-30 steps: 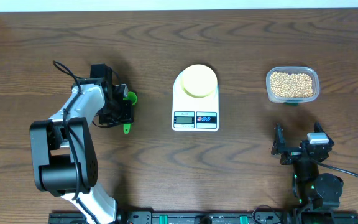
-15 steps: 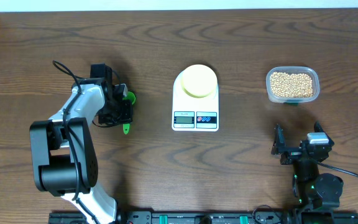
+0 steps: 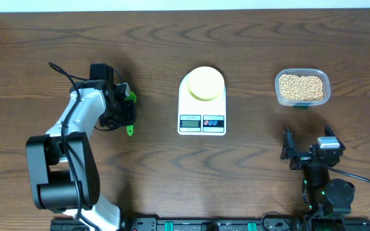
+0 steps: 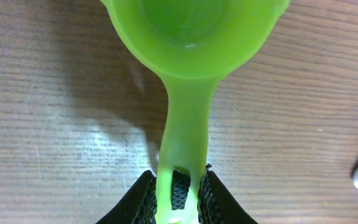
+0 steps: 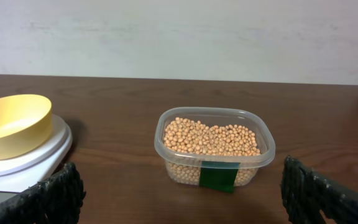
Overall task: Scoop item into bowl and weigh 50g on scale
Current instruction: 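Lower the left gripper and close it on the green scoop handle, then lift the green scoop with the left gripper and carry it rightward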
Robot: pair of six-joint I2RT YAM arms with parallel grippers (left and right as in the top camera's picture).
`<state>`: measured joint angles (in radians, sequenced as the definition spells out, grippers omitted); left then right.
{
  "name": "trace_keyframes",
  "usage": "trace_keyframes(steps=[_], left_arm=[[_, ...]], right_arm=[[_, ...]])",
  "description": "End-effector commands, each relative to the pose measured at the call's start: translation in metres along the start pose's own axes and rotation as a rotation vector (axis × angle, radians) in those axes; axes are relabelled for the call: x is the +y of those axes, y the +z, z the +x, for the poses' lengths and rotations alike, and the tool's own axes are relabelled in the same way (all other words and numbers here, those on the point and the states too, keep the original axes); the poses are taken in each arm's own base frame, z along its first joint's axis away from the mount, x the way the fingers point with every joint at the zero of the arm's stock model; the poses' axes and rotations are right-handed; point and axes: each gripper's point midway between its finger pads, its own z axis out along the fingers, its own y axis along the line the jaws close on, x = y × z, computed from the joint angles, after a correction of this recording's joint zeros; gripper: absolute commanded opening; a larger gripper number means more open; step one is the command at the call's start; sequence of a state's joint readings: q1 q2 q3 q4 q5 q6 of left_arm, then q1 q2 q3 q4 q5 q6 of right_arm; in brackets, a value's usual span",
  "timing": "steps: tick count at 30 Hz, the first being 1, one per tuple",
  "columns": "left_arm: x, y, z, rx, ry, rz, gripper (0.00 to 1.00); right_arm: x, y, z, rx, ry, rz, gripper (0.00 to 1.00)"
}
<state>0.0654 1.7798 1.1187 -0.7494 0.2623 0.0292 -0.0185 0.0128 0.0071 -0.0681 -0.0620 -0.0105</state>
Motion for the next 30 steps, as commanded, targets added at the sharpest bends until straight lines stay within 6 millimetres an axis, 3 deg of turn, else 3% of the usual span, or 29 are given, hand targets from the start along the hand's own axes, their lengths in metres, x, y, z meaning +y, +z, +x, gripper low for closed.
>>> trace_keyframes(steps=[1,8,20,25,30], left_arm=[[-0.01,-0.013,0.002,-0.027,-0.005,0.049,0.21],[-0.048,-0.046,0.005,-0.075,-0.027,0.246,0.21],[-0.126,-0.123,0.018,-0.123,-0.018,0.708,0.21],[-0.139,-0.138,0.025,-0.088,-0.051,0.811,0.21],[-0.142,-0.14,0.033,-0.032,-0.109,0.833,0.21]], right_arm=[[-0.003,0.0,0.002,0.006,0.011,0.013,0.99],[-0.003,0.0,0.002,0.006,0.011,0.013,0.99],[-0.003,0.0,0.002,0.006,0.011,0.013,0.99],[-0.003,0.0,0.002,0.006,0.01,0.013,0.99],[-0.003,0.0,0.002,0.006,0.011,0.013,0.99]])
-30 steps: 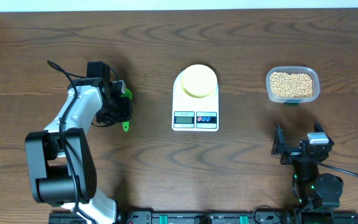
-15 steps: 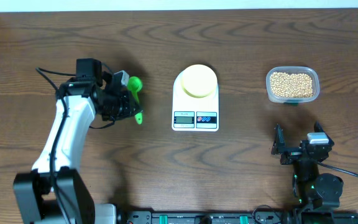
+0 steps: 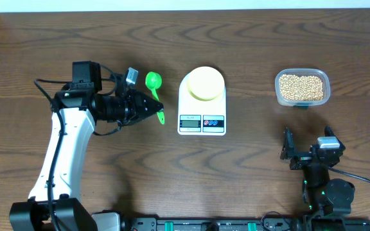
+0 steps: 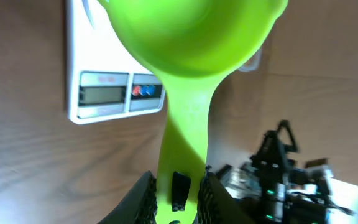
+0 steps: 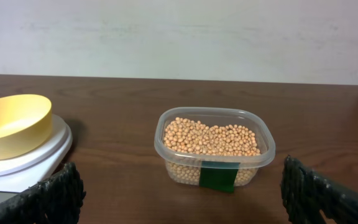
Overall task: Scoop item into bowl and weigh 50g on scale
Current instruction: 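Lift the green scoop with the left gripper and carry it rightward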
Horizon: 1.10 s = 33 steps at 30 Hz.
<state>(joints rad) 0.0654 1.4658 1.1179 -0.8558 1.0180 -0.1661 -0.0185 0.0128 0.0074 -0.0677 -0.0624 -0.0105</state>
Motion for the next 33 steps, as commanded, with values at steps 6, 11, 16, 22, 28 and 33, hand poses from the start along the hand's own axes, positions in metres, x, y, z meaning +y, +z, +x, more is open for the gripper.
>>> trace_keyframes(steps=[6,11,16,22,28,33], left_arm=[[-0.008,0.0,0.01,0.032,-0.067,0.056,0.21],[-0.008,0.0,0.01,0.032,-0.067,0.056,0.21],[-0.008,-0.001,0.011,0.034,-0.071,0.056,0.21],[-0.008,-0.001,0.021,0.07,-0.122,0.059,0.21],[-0.007,-0.002,0.032,0.105,-0.179,0.05,0.21],[-0.016,0.005,0.046,0.164,-0.157,0.065,0.2]], right_arm=[[-0.003,0.0,0.002,0.007,0.011,0.013,0.99],[-0.003,0.0,0.002,0.007,0.011,0.013,0.99],[-0.003,0.0,0.002,0.007,0.011,0.013,0.99],[-0.003,0.0,0.002,0.007,0.011,0.013,0.99],[-0.003,0.0,0.002,0.007,0.011,0.013,0.99],[-0.003,0.0,0.002,0.007,0.011,0.013,0.99]])
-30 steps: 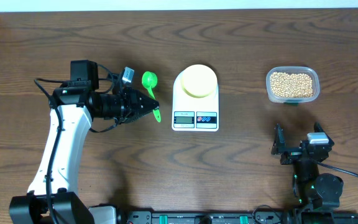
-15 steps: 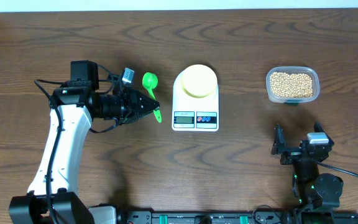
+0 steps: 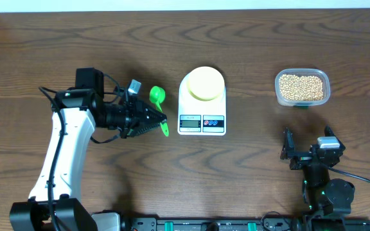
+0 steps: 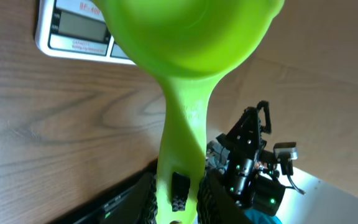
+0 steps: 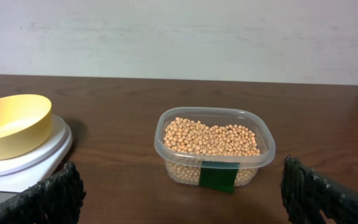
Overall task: Scoop item into bowl and weigh 50g on scale
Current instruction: 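Lift the green scoop with the left gripper and carry it rightward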
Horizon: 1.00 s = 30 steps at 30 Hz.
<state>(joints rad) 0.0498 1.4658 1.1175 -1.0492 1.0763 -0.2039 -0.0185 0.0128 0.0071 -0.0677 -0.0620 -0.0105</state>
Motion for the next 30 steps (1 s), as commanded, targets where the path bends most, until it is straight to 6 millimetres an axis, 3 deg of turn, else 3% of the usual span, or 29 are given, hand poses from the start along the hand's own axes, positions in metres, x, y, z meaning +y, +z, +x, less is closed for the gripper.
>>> trace_keyframes(steps=[1,17,20,25,30], left_arm=[[-0.01,0.009,0.015,0.055,0.054,0.042,0.2],[-0.042,0.064,0.077,0.301,0.256,0.054,0.19],[-0.048,0.073,0.084,0.324,0.305,0.061,0.19],[-0.064,0.085,0.077,0.296,0.364,0.098,0.19],[-0.076,0.087,0.066,0.261,0.324,0.126,0.19]], right_arm=[[-0.003,0.0,0.002,0.006,0.011,0.013,0.99],[0.001,0.0,0.001,0.004,0.022,-0.008,0.99],[0.019,-0.001,-0.001,0.006,0.181,-0.116,0.99],[0.05,-0.007,-0.004,0.076,0.64,-0.292,0.99],[0.062,-0.012,-0.01,0.095,0.717,-0.372,0.99]])
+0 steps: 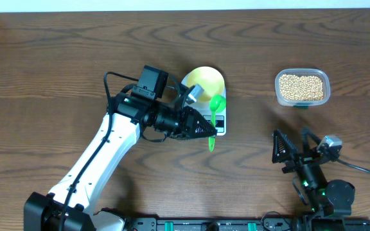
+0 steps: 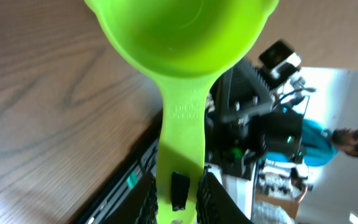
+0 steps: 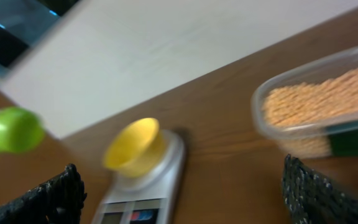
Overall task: Scoop item into bowl and weigh 50g on scale
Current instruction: 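Lift the green scoop with the left gripper and carry it rightward, then bring the scoop toward the right gripper, which rises to meet it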
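My left gripper [image 1: 209,130] is shut on the handle of a lime-green scoop [image 1: 216,106], whose cup hangs over the right edge of the white scale [image 1: 221,122]. The scoop [image 2: 180,56] fills the left wrist view; its cup looks empty. A yellow bowl [image 1: 204,82] sits on the scale. The clear tub of tan beans [image 1: 302,88] stands at the back right. My right gripper [image 1: 294,157] is open near the front edge, tilted, holding nothing. The right wrist view is blurred but shows the bowl [image 3: 134,146], the tub [image 3: 319,106] and the scoop [image 3: 10,132].
The left arm [image 1: 108,154] stretches diagonally from the front left toward the scale. A rail with green clips [image 1: 191,224] runs along the table's front edge. Bare wood lies between the scale and the bean tub.
My left gripper has moved right with the scoop, from left of the scale to its right edge. The right gripper has tilted and shifted left; its view is now slanted and blurred.
The left gripper was shut on the scoop down on the table at the far left. It then held the scoop raised just left of the scale, twice. Now the scoop is past the scale's right edge. The right arm stayed still until now.
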Robot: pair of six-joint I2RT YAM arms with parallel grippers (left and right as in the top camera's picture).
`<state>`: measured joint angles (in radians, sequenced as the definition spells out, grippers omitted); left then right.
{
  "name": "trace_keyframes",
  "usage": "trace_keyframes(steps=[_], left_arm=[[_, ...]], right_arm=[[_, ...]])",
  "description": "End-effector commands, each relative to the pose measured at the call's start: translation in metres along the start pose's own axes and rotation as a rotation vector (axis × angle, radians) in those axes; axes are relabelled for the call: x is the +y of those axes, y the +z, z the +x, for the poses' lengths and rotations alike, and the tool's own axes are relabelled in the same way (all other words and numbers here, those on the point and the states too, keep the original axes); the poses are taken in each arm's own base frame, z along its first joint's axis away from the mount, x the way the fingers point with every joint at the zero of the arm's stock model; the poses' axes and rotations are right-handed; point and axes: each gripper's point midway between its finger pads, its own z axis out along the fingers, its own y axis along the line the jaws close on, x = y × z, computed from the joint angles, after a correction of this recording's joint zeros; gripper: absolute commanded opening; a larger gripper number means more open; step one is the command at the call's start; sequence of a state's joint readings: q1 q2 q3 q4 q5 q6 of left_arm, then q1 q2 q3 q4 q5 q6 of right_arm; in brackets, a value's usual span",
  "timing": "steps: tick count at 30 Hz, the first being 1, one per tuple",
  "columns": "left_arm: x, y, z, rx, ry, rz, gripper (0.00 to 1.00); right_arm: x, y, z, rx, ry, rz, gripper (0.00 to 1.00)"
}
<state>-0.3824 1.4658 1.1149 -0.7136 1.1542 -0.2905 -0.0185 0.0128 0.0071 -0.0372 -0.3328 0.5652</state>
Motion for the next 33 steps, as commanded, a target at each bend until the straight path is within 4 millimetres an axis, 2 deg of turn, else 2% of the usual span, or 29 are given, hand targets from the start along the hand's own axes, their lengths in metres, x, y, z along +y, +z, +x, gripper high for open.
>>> trace_keyframes(steps=[1,5,13,16,19,24,27,29,33], left_arm=[[-0.008,0.0,-0.001,0.0,-0.083,0.039,0.19],[-0.02,0.004,-0.004,0.004,-0.084,0.085,0.19],[-0.051,0.026,-0.01,0.018,-0.039,0.141,0.19],[-0.062,0.031,-0.014,0.005,-0.004,0.161,0.19],[-0.06,0.032,-0.024,-0.04,-0.025,0.134,0.19],[-0.049,0.034,-0.035,-0.107,-0.123,0.071,0.19],[-0.047,0.037,-0.039,-0.135,-0.169,0.052,0.19],[-0.052,0.039,-0.041,-0.144,-0.172,0.062,0.19],[-0.068,0.043,-0.046,-0.159,-0.151,0.108,0.19]], right_arm=[[0.021,-0.001,0.007,0.057,0.15,-0.116,0.99],[0.042,-0.005,0.0,0.05,0.115,-0.223,0.99],[0.045,-0.006,0.002,0.064,0.115,-0.239,0.99],[0.046,-0.006,0.001,0.074,0.227,-0.238,0.99],[0.051,-0.007,0.001,0.092,0.303,-0.259,0.99],[0.071,-0.014,-0.002,0.12,0.26,-0.359,0.99],[0.08,-0.018,-0.012,0.107,0.225,-0.375,0.99],[0.085,-0.021,-0.02,0.103,0.187,-0.356,0.99],[0.079,-0.029,-0.032,0.116,0.119,-0.218,0.99]])
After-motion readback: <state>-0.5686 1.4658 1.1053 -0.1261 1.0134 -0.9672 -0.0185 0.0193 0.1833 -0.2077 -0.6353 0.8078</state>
